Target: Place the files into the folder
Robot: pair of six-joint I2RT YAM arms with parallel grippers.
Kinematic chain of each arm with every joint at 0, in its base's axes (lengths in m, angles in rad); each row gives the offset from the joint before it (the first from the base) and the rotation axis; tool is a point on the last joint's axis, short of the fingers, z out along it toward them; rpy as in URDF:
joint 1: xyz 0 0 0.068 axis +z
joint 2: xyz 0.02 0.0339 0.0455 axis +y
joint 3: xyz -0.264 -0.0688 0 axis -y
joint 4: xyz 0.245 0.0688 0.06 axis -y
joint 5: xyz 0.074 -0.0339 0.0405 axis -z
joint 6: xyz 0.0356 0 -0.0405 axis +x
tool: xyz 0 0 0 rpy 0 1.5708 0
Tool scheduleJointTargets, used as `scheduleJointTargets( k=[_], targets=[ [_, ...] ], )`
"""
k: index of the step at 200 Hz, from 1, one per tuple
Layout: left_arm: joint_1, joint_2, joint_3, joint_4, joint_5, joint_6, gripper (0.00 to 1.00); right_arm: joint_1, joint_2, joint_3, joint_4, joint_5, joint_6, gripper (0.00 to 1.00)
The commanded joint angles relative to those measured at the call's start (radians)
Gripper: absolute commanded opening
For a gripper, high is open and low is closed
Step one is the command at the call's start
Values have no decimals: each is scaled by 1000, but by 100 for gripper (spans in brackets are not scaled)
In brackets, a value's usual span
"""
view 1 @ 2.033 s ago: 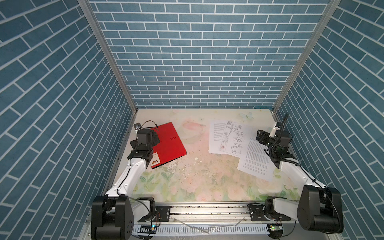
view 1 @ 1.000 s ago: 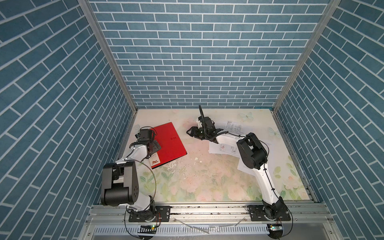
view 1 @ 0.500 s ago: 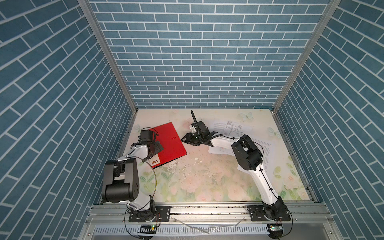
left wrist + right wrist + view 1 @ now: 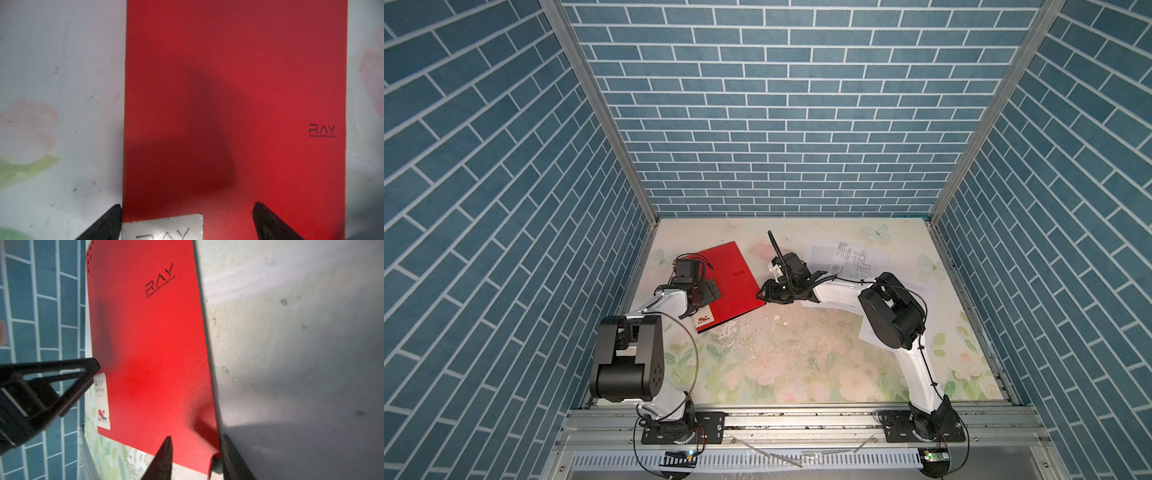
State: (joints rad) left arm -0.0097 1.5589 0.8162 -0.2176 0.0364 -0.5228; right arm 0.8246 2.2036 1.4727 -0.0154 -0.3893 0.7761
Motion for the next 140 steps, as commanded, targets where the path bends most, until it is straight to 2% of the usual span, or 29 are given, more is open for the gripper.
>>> scheduleJointTargets(
  k=[1,25,56,140],
  targets=[
    [-23,19,-6,40,47,1,98,9,-4,-97,-132,67,-47,32],
    [-44,24,-2,58,59,-6,98,9,-44,-138,-132,73,-42,23],
    [-85,30,3,85,79,-7,98,8,-97,-226,-97,97,-24,18],
    [-214,95,-6,217,166,-64,97,7,-298,-508,-23,193,-3,11]
  ],
)
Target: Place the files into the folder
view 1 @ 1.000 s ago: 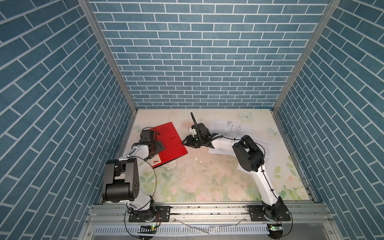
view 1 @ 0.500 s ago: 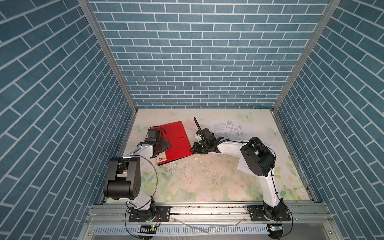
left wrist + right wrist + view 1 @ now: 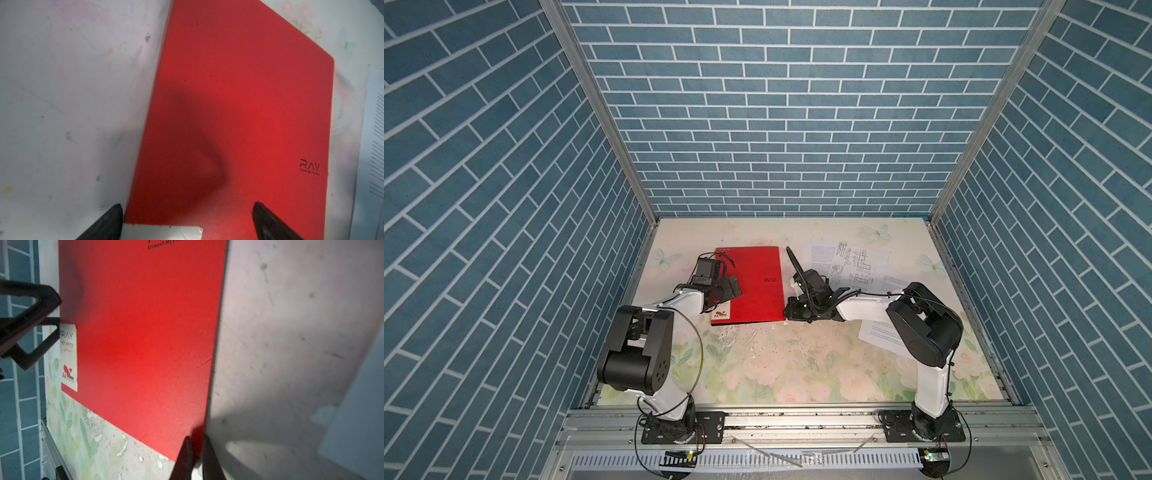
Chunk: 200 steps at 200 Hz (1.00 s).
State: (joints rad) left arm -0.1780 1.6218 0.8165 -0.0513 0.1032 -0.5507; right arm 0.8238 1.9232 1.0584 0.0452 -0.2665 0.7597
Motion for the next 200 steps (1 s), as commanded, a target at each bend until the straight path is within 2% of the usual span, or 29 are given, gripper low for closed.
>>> scheduleJointTargets(
  k=[1,38,65,109,139,175,200],
  targets=[
    [-48,33,-6,51,100,-37,97,8,-20,-97,-85,72,13,11],
    [-132,46,2,54,86,-42,96,8,-94,-163,-89,122,25,11],
    [-152,37,6,17,60,-43,96,8,-148,-185,-101,172,22,15],
    [-152,-65,3,-100,-38,-27,98,7,-245,-192,-138,280,-25,34],
    [-160,-155,-6,-141,-54,51,99,4,-293,-180,-109,345,-58,46],
    [-209,-225,8,-279,-126,147,99,-15,-265,-137,-22,316,-66,52],
    [-272,-278,4,-356,-138,129,100,-27,-210,-99,16,288,-65,56]
  ],
)
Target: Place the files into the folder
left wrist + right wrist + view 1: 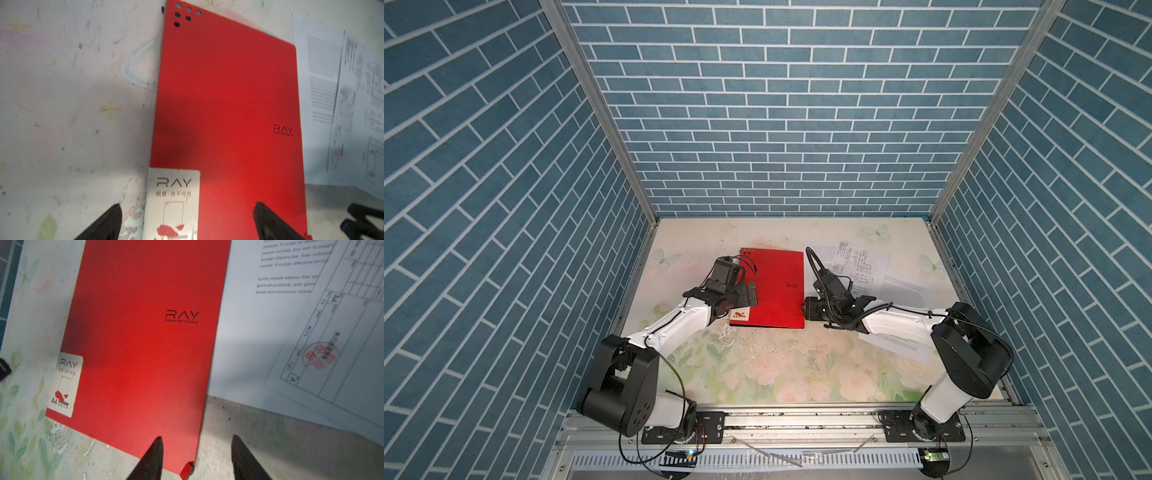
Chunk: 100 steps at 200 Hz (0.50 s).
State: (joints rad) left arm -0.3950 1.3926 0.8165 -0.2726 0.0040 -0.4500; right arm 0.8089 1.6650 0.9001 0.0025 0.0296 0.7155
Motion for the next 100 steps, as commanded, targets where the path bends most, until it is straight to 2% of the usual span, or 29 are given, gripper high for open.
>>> scheduleJointTargets(
  k=[1,72,100],
  targets=[
    [-57,-52,2,-137,-38,26,100,-12,50,60,61,-8,-21,56],
    [-144,-251,-219,-77,-2,-297,100,-35,119,82,138,-43,6,59],
    [-149,-312,-331,51,16,-451,99,-43,124,77,140,-57,13,59]
  ],
)
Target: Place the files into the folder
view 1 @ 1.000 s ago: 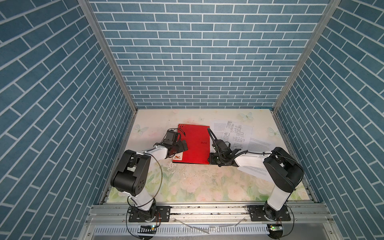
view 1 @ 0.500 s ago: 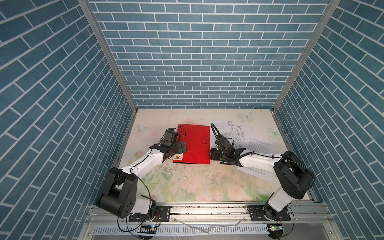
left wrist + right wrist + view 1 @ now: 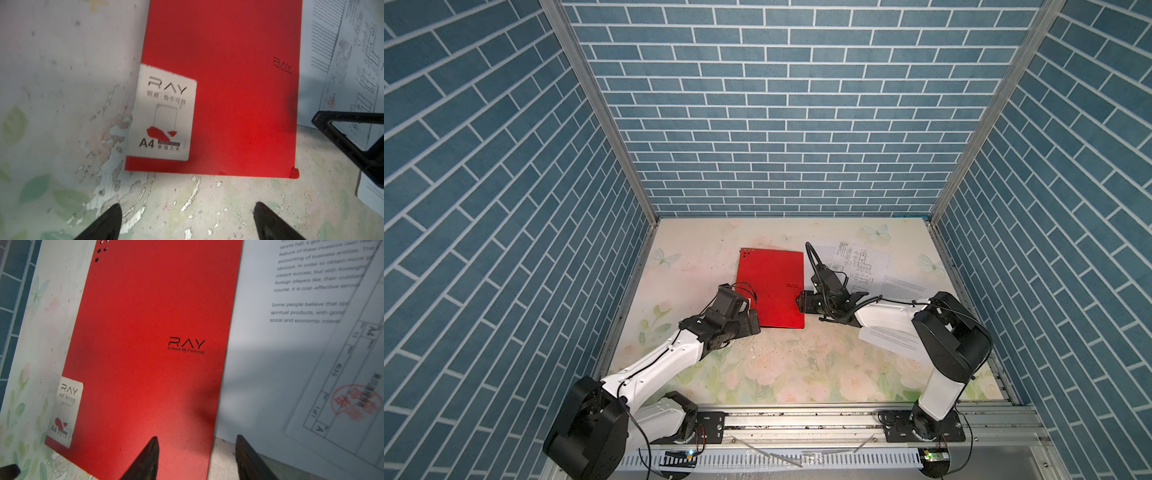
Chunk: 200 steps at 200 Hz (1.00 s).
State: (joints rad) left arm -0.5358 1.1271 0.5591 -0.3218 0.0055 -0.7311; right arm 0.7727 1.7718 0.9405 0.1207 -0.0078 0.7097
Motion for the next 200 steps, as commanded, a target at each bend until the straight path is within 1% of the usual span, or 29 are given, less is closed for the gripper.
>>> scheduleJointTargets(
  k=[1,17,38,71,108,165,200],
  targets=[
    [-9,-48,-79,107,15,-176,99,-7,18,36,22,-19,19,59],
    [-9,-70,-123,175,18,-239,97,-8,23,35,22,-29,20,59],
    [-9,-65,-136,213,13,-258,95,-11,34,34,22,-28,20,58],
    [-9,-4,-136,320,72,-289,88,-11,57,33,12,-31,20,55],
    [-9,62,-142,396,100,-316,82,-12,63,14,16,-32,22,52],
    [-9,71,-160,427,79,-331,81,-12,71,-7,16,-34,24,52],
    [-9,94,-195,497,80,-365,77,-12,72,-17,12,-27,25,52]
  ],
)
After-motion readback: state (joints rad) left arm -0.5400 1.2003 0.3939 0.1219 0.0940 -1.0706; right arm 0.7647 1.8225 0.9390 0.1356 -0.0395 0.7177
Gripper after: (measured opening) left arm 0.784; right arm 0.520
